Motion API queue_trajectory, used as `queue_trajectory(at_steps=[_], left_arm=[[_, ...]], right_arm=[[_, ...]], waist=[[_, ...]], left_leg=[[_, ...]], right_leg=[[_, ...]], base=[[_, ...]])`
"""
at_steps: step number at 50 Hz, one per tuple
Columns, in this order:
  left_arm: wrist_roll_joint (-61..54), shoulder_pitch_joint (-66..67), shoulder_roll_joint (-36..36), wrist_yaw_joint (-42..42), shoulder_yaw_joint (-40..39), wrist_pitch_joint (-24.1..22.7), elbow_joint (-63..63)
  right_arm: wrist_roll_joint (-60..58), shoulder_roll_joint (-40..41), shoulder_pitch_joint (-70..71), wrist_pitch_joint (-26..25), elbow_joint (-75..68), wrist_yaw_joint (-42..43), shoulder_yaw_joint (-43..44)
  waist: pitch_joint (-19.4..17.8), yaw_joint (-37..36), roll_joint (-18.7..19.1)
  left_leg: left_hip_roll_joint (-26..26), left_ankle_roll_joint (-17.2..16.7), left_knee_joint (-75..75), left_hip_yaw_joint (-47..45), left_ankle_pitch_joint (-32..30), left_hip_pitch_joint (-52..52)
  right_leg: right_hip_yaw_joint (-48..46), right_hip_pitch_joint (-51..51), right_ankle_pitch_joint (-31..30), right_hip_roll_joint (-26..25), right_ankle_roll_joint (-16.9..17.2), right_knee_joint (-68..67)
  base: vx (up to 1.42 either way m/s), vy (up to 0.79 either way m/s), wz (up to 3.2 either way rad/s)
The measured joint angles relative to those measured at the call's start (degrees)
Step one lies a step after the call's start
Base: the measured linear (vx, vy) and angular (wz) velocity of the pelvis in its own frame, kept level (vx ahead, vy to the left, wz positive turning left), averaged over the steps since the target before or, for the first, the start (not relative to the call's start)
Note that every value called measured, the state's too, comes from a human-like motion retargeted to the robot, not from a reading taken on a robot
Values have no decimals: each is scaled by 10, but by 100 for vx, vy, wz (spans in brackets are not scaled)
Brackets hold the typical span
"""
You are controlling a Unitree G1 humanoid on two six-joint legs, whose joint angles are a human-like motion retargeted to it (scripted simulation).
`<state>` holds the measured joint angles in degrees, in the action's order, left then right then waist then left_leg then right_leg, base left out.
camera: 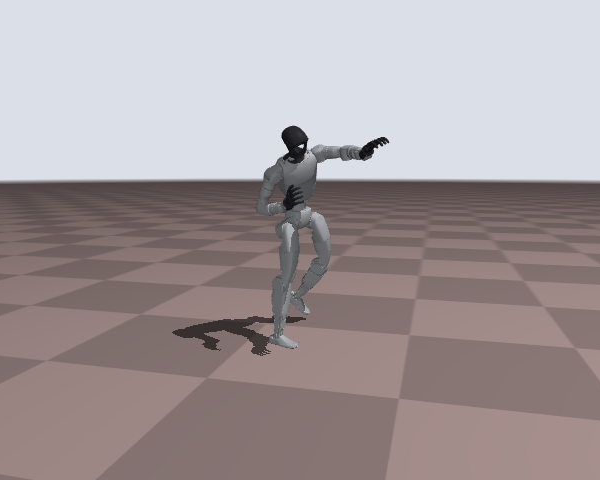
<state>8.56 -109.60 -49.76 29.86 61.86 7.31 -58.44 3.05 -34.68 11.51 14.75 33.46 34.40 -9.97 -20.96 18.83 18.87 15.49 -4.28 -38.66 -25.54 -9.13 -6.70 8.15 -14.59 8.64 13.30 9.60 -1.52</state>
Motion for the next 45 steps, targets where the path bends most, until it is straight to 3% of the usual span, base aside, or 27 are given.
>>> queue_trajectory(at_steps=[2,3,5,8,10,12,13,17,20,22,25,28,31,33,35,38,42,45], left_arm=[[-92,-30,15,-104,49,1,-112],[-83,-29,-1,-110,37,-3,-91],[-48,37,-52,-51,-63,-20,72],[21,278,-110,-26,-322,-23,407],[20,403,-120,-74,-476,-41,528],[2,419,-120,-53,-503,-43,539],[10,389,-123,-31,-480,-34,511],[-26,49,-50,48,-186,-4,165],[-132,-78,3,17,-59,-34,-21],[-158,-101,15,25,-60,-71,24],[-174,-22,9,119,-167,-142,285],[-157,162,56,86,-313,-202,563],[-124,373,174,0,-405,-225,739],[-130,503,267,-41,-395,-232,783],[-155,599,349,-59,-340,-244,783],[-207,724,430,-47,-281,-275,780],[-220,788,424,-46,-259,-274,787],[-223,802,392,-59,-266,-261,815]], right_arm=[[14,3,-17,-12,-18,-22,6],[22,10,-37,-10,-21,-35,15],[21,37,-95,-2,-15,-41,33],[2,56,-167,-11,-11,-74,55],[-1,46,-193,-13,-15,-101,79],[16,26,-210,-12,-20,-103,84],[30,9,-213,-9,-21,-100,85],[33,-40,-163,-7,-43,-41,70],[40,-54,-115,-7,-54,-31,64],[35,-38,-105,-4,-51,-35,87],[6,5,-104,1,-37,-7,119],[-20,43,-123,3,-25,8,136],[-43,48,-147,-2,-27,9,153],[-57,53,-168,-11,-25,8,152],[-70,60,-180,-19,-21,15,143],[-88,63,-191,-21,-3,45,127],[-156,67,-186,-62,-4,69,83],[-184,84,-204,-82,-3,92,76]], waist=[[0,9,4],[1,8,3],[0,-12,2],[18,-42,0],[25,-51,-7],[34,-47,-10],[37,-45,-7],[33,-57,-1],[19,-38,-11],[10,-32,-33],[-17,-38,-51],[-61,-30,-49],[-86,-4,-47],[-88,13,-45],[-88,14,-46],[-88,31,-65],[-88,25,-112],[-88,12,-132]], left_leg=[[-1,-4,-6,9,-18,-1],[-2,-7,-4,9,-25,4],[-2,-28,9,8,-44,32],[-21,-51,31,32,-70,53],[-35,-66,40,66,-84,57],[-54,-74,42,113,-93,49],[-63,-77,39,138,-98,41],[-75,-89,22,201,-100,4],[-79,-107,27,225,-83,-8],[-105,-107,44,226,-72,-13],[-123,-107,60,235,1,-14],[-55,-100,74,169,93,-21],[-17,-69,123,54,131,-59],[-16,-63,181,-4,128,-97],[-22,-79,235,-55,89,-153],[-40,-41,225,-155,137,-237],[-56,-2,206,-157,166,-365],[-53,-4,140,-109,153,-500]], right_leg=[[0,10,2,2,-8,3],[3,14,3,1,-13,4],[18,28,5,-9,-26,1],[34,38,3,-9,-35,-2],[33,42,4,-8,-38,-8],[26,46,7,0,-39,-15],[18,45,9,6,-39,-20],[-24,33,11,14,-40,-43],[-45,24,8,21,-29,-47],[-52,10,9,52,-15,-53],[-56,-10,10,70,3,-58],[-73,-17,5,45,5,-54],[-91,-67,-4,57,15,-68],[-101,-118,-16,64,22,-77],[-110,-181,-32,67,26,-79],[-108,-276,-52,96,45,-81],[-87,-403,-97,114,49,-66],[-96,-481,-117,136,53,-57]], base=[[14,3,-11],[17,1,-46],[18,-2,-77],[16,0,-53],[10,4,-10],[3,5,37],[-4,6,70],[-11,7,78],[-15,10,69],[-18,21,69],[-18,17,29],[-21,5,28],[-27,19,95],[-30,26,106],[-32,32,94],[-31,39,92],[-29,35,60],[-23,22,148]])
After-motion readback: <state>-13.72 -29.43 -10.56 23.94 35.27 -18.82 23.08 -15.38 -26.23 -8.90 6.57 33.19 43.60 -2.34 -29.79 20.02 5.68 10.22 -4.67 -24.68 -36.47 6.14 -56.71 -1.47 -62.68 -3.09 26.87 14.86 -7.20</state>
